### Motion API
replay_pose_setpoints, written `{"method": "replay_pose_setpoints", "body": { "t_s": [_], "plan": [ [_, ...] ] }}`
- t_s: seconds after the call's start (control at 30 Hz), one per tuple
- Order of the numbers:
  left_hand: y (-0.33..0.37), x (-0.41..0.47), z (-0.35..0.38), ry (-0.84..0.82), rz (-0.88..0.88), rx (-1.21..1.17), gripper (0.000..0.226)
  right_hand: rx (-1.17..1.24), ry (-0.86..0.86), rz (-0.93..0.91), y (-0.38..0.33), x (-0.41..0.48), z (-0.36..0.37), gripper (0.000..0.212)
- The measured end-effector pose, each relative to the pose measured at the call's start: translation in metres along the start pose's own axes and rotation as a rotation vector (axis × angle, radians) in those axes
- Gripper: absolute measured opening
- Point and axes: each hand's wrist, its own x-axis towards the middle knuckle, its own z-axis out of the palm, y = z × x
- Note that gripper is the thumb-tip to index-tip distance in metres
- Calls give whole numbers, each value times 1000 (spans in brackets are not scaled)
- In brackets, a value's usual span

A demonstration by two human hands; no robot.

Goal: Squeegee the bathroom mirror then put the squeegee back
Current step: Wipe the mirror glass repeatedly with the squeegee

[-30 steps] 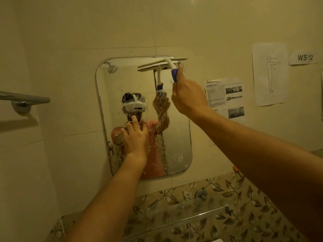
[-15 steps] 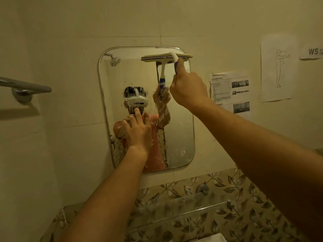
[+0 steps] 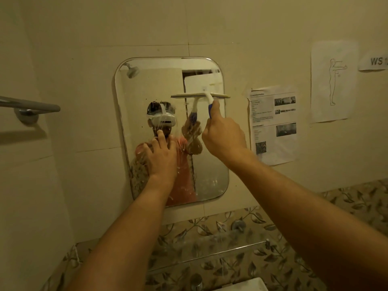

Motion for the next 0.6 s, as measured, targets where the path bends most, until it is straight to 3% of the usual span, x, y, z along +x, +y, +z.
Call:
{"method": "replay_pose_setpoints", "body": {
  "t_s": [0.33, 0.6],
  "plan": [
    [1, -2, 0, 11, -10, 45, 100, -68, -66, -35, 24, -25, 10, 66],
    [-1, 1, 2, -1, -4, 8, 113, 17, 116, -167, 3, 31, -31, 59]
  ]
}}
